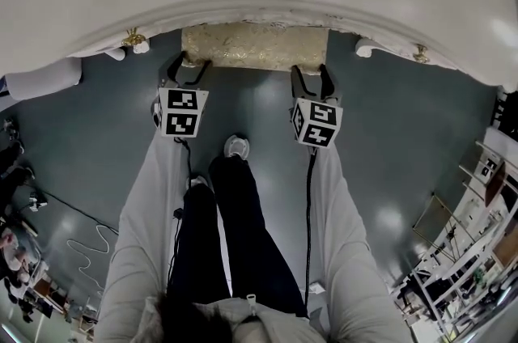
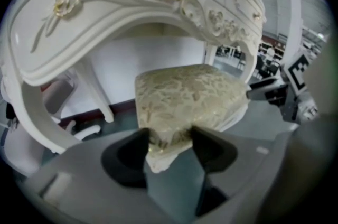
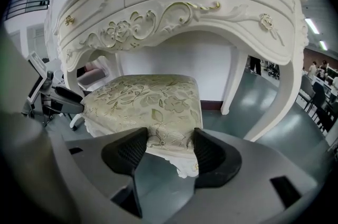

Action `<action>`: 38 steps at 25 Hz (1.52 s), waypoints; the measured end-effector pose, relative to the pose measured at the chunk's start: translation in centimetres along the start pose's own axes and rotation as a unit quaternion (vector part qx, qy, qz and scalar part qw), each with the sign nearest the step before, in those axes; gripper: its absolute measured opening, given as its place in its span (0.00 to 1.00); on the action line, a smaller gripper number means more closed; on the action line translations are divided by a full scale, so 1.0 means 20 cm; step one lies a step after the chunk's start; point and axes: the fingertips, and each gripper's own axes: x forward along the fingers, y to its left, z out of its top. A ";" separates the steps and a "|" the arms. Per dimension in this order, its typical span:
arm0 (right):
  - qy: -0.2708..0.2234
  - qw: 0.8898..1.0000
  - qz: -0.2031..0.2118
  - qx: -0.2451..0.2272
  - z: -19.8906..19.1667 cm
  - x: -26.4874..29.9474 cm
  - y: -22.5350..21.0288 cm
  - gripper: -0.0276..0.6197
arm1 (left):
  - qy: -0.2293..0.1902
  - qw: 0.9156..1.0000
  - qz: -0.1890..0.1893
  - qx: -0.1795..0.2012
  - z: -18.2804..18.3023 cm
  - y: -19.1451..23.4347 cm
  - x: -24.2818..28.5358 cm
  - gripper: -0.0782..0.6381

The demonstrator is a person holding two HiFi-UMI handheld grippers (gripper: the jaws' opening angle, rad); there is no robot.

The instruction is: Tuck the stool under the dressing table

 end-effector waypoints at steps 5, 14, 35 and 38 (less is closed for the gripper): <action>-0.003 1.000 0.000 -0.001 0.06 0.06 -0.01 0.46 | -0.006 1.000 0.005 0.000 0.06 0.04 0.04 0.48; -0.006 1.000 0.004 -0.009 0.14 0.13 -0.04 0.46 | -0.013 1.000 0.007 -0.003 0.13 0.08 0.10 0.48; -0.052 0.998 0.025 0.012 0.36 -0.24 0.13 0.05 | -0.105 0.994 0.037 0.022 0.34 0.03 -0.31 0.12; -0.062 0.998 0.027 0.000 0.39 -0.38 0.20 0.05 | -0.110 0.993 0.034 0.040 0.35 0.00 -0.45 0.12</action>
